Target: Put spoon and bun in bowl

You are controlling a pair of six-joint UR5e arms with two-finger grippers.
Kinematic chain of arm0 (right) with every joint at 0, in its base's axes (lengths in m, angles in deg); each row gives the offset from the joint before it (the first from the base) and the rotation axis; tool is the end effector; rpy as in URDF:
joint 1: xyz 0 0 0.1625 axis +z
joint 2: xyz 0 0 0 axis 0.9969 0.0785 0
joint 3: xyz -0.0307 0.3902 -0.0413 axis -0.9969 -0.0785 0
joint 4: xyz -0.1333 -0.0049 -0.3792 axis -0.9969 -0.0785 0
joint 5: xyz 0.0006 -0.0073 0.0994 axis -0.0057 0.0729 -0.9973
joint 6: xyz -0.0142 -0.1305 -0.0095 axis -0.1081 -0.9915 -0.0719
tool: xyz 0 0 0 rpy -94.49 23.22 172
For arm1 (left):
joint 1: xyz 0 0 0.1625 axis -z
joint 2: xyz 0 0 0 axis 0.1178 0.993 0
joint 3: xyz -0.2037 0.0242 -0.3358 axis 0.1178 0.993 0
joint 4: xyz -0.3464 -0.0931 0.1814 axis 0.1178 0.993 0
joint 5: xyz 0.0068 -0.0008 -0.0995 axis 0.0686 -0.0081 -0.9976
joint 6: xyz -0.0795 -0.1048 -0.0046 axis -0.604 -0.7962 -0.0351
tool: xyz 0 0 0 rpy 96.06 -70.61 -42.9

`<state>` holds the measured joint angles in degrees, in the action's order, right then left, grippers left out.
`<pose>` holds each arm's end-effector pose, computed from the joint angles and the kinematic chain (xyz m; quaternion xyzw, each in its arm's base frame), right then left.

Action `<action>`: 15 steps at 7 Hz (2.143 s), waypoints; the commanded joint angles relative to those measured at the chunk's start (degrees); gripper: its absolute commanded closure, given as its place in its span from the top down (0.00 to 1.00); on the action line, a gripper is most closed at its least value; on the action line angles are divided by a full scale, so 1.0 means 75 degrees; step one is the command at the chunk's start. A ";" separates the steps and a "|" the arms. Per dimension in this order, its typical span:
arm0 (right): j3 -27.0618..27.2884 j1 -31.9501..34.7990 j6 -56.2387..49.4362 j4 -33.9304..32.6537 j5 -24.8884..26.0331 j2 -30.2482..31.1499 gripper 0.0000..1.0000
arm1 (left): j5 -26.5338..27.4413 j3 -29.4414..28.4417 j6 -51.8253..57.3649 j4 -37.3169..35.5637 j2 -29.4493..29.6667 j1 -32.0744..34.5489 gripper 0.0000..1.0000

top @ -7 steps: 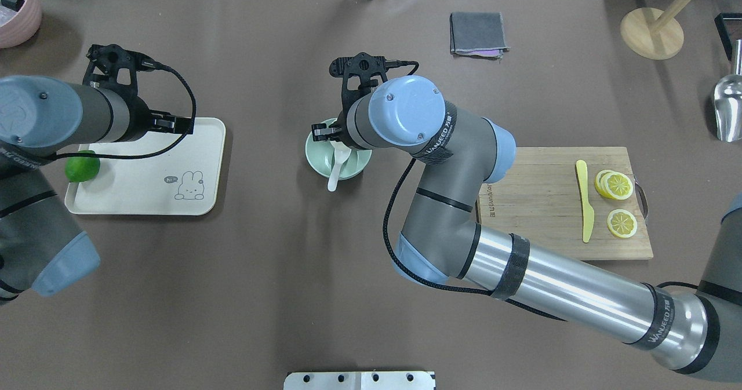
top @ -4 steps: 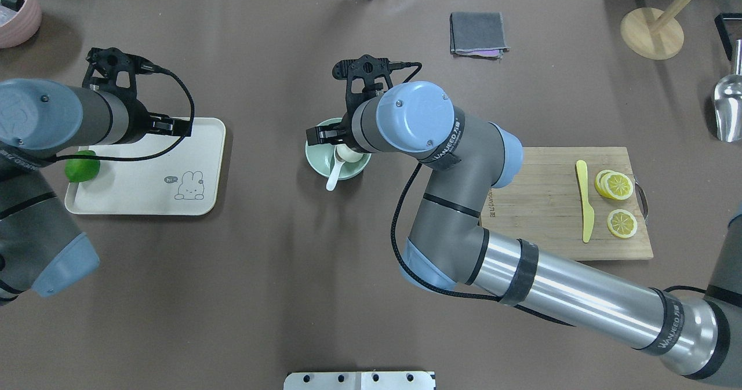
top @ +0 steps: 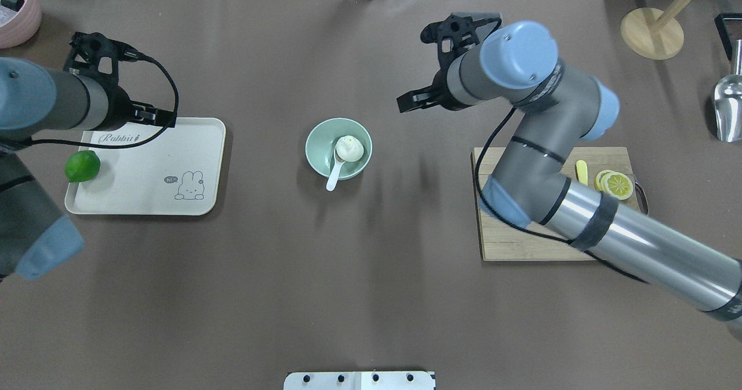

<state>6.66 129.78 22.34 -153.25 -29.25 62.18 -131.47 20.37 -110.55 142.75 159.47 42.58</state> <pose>-0.4330 -0.5498 0.2636 0.2250 -0.4375 -0.0718 0.8676 0.2898 -0.5034 0.3790 0.2465 0.3389 0.0189 0.9078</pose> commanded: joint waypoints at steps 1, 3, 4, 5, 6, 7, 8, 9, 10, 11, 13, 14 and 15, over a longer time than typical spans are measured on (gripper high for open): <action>0.0995 0.1483 -0.2026 -0.0900 -0.1203 0.1435 1.00 | -0.1296 0.0113 0.1668 0.0024 -0.0955 0.1824 0.98; 0.1083 0.3111 -0.4477 -0.1138 -0.2058 0.2808 1.00 | -0.1733 -0.0178 0.3410 -0.0081 -0.1217 0.3666 0.98; 0.0908 0.3792 -0.4882 -0.1127 -0.2260 0.3301 1.00 | -0.2105 -0.0702 0.3424 -0.0128 -0.1195 0.4521 0.98; 0.0558 0.4506 -0.4921 -0.1185 -0.3062 0.3538 1.00 | -0.3060 -0.1252 0.3436 -0.0093 -0.1217 0.4993 0.98; 0.0334 0.5082 -0.4921 -0.1371 -0.3882 0.3854 1.00 | -0.3116 -0.1467 0.3425 -0.0012 -0.1809 0.5068 0.98; 0.0402 0.5412 -0.4921 -0.1373 -0.3856 0.4286 1.00 | -0.2815 -0.1678 0.3378 0.0314 -0.2094 0.5138 0.98; 0.0379 0.5706 -0.4921 -0.1373 -0.3786 0.4523 1.00 | -0.3206 -0.1703 0.3389 0.0108 -0.2085 0.5835 0.98; 0.0367 0.5929 -0.4933 -0.1489 -0.3541 0.4641 1.00 | -0.4509 -0.1657 0.3331 -0.0149 -0.2108 0.5900 0.98; 0.0495 0.6082 -0.4933 -0.2035 -0.3597 0.4723 1.00 | -0.4952 -0.1274 0.3284 -0.0360 -0.2166 0.5924 0.98; 0.0867 0.6072 -0.4933 -0.2864 -0.3586 0.4666 1.00 | -0.4921 -0.0643 0.2785 -0.1070 -0.2097 0.5912 0.98; 0.1374 0.6072 -0.5142 -0.3587 -0.3527 0.4921 1.00 | -0.4677 -0.0462 0.2639 -0.1347 -0.2155 0.5900 0.98; 0.1329 0.6072 -0.5944 -0.3553 -0.3516 0.5144 1.00 | -0.4524 -0.0473 0.2639 -0.1335 -0.2167 0.5831 0.98; 0.1398 0.6084 -0.5941 -0.3564 -0.3550 0.5134 1.00 | -0.4511 -0.0496 0.2639 -0.1335 -0.2167 0.5807 0.98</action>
<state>16.62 175.33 -20.16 -179.70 -55.72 100.01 -165.88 16.65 -90.68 132.85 143.28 86.43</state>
